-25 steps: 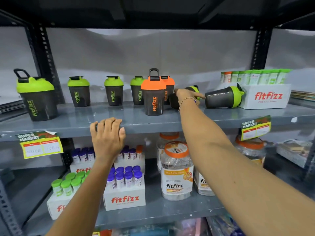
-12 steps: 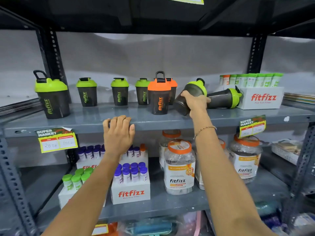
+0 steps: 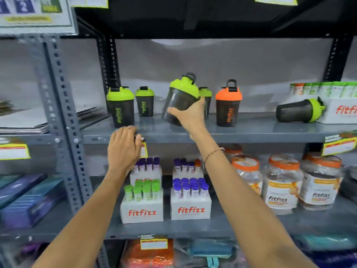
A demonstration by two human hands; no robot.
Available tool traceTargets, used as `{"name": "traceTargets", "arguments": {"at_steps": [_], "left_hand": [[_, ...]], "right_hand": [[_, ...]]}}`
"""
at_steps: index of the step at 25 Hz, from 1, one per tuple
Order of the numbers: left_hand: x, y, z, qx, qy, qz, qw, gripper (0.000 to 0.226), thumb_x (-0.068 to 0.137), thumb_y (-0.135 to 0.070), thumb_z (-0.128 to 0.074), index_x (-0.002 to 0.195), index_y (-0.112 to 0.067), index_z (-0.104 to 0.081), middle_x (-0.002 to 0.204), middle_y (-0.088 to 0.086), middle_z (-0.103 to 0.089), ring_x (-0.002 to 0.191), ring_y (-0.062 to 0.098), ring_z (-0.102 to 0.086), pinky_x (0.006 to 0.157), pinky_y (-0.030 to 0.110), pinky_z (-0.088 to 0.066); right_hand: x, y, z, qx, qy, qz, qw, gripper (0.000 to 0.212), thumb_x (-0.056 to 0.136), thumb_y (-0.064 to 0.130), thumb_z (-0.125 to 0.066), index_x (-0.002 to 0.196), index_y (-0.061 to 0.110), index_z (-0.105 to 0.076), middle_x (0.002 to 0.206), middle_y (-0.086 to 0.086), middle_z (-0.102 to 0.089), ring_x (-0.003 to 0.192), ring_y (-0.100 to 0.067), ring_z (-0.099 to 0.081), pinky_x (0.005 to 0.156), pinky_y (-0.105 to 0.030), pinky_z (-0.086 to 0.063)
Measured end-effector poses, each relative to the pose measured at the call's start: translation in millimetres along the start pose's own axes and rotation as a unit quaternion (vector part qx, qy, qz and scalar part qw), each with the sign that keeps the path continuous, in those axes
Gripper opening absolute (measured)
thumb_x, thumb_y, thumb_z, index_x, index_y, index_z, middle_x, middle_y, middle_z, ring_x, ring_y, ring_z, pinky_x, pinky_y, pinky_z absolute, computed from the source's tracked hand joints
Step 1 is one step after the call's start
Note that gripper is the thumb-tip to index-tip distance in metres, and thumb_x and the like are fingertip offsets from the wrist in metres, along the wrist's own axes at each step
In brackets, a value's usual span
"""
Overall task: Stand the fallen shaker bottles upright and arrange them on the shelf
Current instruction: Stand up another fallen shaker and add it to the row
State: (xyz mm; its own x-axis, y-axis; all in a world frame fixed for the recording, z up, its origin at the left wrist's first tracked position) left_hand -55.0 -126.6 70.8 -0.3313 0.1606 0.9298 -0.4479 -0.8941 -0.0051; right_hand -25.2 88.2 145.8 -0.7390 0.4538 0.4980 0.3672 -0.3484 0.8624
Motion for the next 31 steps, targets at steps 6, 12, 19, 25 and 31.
{"name": "traceTargets", "arguments": {"at_steps": [6, 12, 19, 25, 31], "left_hand": [[1, 77, 0, 0.038, 0.019, -0.026, 0.999, 0.048, 0.1, -0.035, -0.026, 0.106, -0.003, -0.061, 0.102, 0.015, -0.064, 0.093, 0.034, -0.055, 0.093, 0.045, -0.039], [-3, 88, -3, 0.027, -0.088, -0.063, 0.994, 0.041, 0.097, -0.029, -0.033, 0.099, -0.005, -0.066, 0.098, 0.009, -0.068, 0.089, 0.025, -0.054, 0.082, 0.037, -0.036], [-4, 89, -4, 0.019, -0.109, -0.079, 0.991, 0.042, 0.098, -0.029, -0.032, 0.1, -0.005, -0.066, 0.098, 0.009, -0.069, 0.09, 0.021, -0.05, 0.082, 0.037, -0.036], [-6, 88, -3, 0.007, -0.106, -0.077, 0.991, 0.04, 0.098, -0.028, -0.034, 0.101, -0.004, -0.065, 0.098, 0.01, -0.068, 0.089, 0.021, -0.048, 0.083, 0.037, -0.036], [-6, 88, -3, 0.012, -0.101, -0.074, 0.992, 0.04, 0.098, -0.029, -0.034, 0.102, -0.004, -0.065, 0.099, 0.01, -0.067, 0.09, 0.023, -0.05, 0.085, 0.038, -0.036]], "right_hand": [[15, -8, -80, -0.058, 0.091, -0.011, 0.994, 0.125, 0.07, 0.015, -0.083, 0.15, 0.006, 0.013, 0.161, -0.011, -0.008, 0.148, -0.023, -0.014, 0.119, -0.037, -0.02], [28, -25, -95, -0.051, 0.115, -0.044, 0.991, 0.124, 0.075, 0.009, -0.078, 0.148, 0.008, 0.022, 0.161, -0.011, -0.009, 0.147, -0.023, -0.016, 0.115, -0.035, -0.024], [29, -36, -99, -0.065, 0.156, -0.115, 0.979, 0.117, 0.08, 0.003, -0.071, 0.146, 0.005, 0.026, 0.155, -0.018, -0.023, 0.137, -0.029, -0.032, 0.096, -0.029, -0.033], [28, -41, -98, -0.084, 0.165, -0.121, 0.975, 0.111, 0.082, 0.001, -0.068, 0.146, 0.004, 0.023, 0.147, -0.02, -0.035, 0.117, -0.027, -0.044, 0.092, -0.03, -0.041], [29, -39, -101, -0.099, 0.145, -0.117, 0.978, 0.116, 0.077, 0.011, -0.077, 0.145, 0.001, 0.016, 0.151, -0.017, -0.028, 0.131, -0.028, -0.039, 0.1, -0.032, -0.038]]}}
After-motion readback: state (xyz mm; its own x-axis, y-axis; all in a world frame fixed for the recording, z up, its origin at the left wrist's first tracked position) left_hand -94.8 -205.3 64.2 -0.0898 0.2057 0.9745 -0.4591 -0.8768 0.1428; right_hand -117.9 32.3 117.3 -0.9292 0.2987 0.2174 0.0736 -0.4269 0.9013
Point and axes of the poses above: each hand's wrist, its own x-axis towards the middle knuckle, its own z-axis out of the back of the hand, y = z × x, the point moved 7 cm from there along x, towards the middle knuckle
